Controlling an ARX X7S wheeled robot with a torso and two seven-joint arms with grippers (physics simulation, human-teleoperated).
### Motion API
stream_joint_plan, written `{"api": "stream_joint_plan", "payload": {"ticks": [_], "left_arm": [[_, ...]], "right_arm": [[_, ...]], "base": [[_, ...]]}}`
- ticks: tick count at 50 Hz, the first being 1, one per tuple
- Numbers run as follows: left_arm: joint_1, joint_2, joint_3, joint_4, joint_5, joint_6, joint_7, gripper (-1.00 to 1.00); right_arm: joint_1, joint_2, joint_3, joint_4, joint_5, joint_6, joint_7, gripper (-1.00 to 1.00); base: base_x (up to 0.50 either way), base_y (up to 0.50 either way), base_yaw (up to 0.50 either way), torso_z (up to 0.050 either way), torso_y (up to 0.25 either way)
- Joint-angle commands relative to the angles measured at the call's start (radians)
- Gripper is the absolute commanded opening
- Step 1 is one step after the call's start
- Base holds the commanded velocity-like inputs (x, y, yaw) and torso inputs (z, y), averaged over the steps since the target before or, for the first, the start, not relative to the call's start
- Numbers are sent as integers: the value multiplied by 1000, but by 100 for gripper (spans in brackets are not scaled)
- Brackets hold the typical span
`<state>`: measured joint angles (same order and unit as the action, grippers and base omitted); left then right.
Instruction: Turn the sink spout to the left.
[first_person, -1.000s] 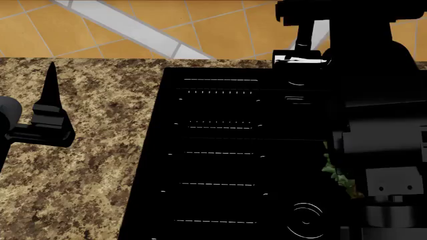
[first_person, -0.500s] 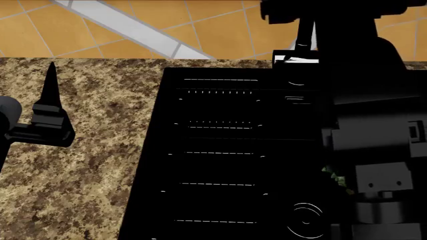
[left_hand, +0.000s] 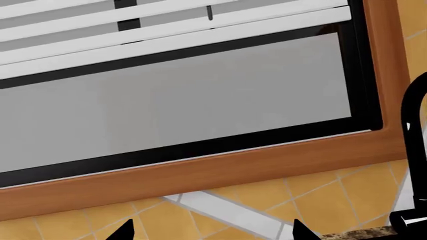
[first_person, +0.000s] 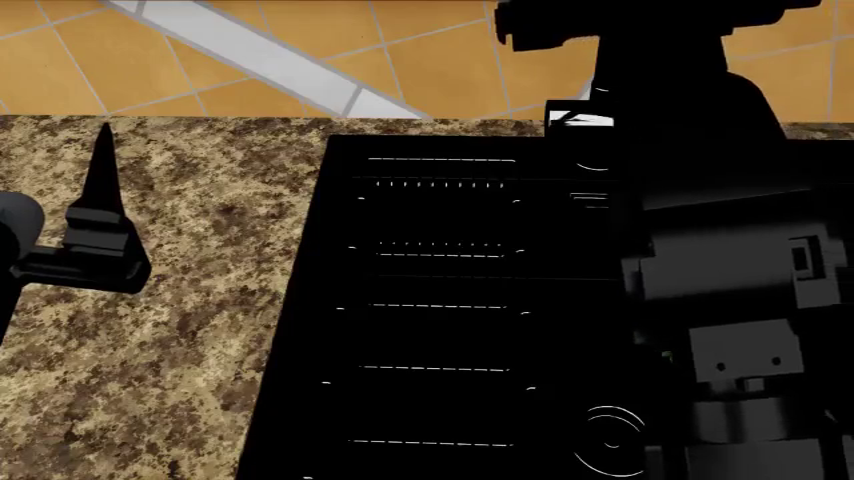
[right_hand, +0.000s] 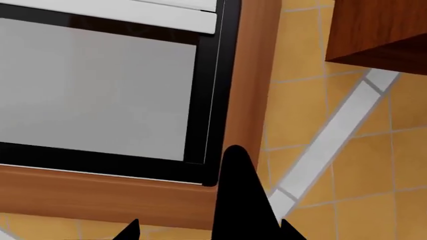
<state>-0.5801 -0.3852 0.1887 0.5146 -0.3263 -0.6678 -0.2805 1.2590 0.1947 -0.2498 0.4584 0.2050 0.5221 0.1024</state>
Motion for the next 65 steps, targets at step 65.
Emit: {"api": "stream_joint_plan", "payload": {"ticks": [65], "left_arm": [[3,-13,12,7,-10,19,-15,100]], "right_arm": [[132,-141,-81,374,45,-244,-77,100]], "base": [[0,0,0,0,0]]}}
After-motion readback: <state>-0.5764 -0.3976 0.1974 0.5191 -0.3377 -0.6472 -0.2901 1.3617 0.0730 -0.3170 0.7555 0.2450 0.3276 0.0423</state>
